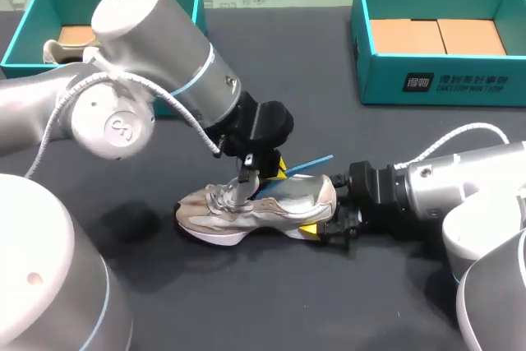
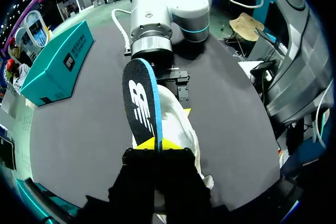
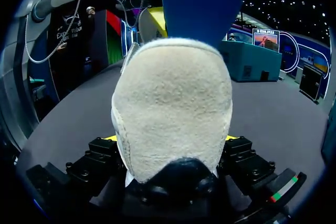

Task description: Take the shoe out of the shoebox, open the shoe tongue, remove and reinsert the insole, then place the shoe into the shoebox

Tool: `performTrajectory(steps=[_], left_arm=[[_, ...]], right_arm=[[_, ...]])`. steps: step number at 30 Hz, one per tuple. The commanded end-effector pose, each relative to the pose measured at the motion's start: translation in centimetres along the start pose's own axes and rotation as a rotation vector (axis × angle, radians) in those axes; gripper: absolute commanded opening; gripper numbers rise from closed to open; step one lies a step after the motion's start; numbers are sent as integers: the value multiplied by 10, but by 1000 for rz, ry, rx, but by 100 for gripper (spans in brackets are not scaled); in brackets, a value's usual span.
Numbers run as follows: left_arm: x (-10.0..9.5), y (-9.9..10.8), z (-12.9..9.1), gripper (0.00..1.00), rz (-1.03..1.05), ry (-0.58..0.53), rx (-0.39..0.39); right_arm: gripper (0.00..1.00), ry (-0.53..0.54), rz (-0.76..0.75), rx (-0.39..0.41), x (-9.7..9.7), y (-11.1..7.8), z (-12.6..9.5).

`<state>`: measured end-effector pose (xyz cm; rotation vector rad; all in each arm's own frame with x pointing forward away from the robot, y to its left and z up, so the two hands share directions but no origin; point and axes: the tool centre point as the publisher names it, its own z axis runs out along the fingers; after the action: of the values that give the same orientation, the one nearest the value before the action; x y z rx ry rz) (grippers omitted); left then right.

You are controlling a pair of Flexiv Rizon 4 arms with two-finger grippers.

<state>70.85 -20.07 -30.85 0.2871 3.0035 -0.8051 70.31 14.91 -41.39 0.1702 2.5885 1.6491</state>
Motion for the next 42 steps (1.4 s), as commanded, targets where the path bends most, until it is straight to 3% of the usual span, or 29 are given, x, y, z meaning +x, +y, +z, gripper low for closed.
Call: performTrajectory(steps=[1, 3, 4, 6, 11, 28, 30, 33, 42], left_arm=[[-7, -20, 14, 0, -18, -36, -117], [-9, -23, 18, 3, -30, -46, -131], [-9, -23, 19, 19, -31, -47, -136], [-10, -24, 20, 22, -38, -55, -144], [1, -24, 19, 41, -38, -91, -159], [29, -20, 0, 50, -116, -293, -197], [30, -21, -1, 63, -123, -315, -201], [31, -23, -2, 73, -138, -356, -210], [37, -26, 7, 74, -159, -458, -254]], right_arm=[[0, -1, 0, 4, 0, 0, 1], [0, -1, 0, 4, 0, 0, 1], [0, -1, 0, 4, 0, 0, 1], [0, -1, 0, 4, 0, 0, 1], [0, -1, 0, 4, 0, 0, 1], [0, -1, 0, 4, 0, 0, 1], [0, -1, 0, 4, 0, 0, 1], [0, -1, 0, 4, 0, 0, 1], [0, -1, 0, 4, 0, 0, 1]])
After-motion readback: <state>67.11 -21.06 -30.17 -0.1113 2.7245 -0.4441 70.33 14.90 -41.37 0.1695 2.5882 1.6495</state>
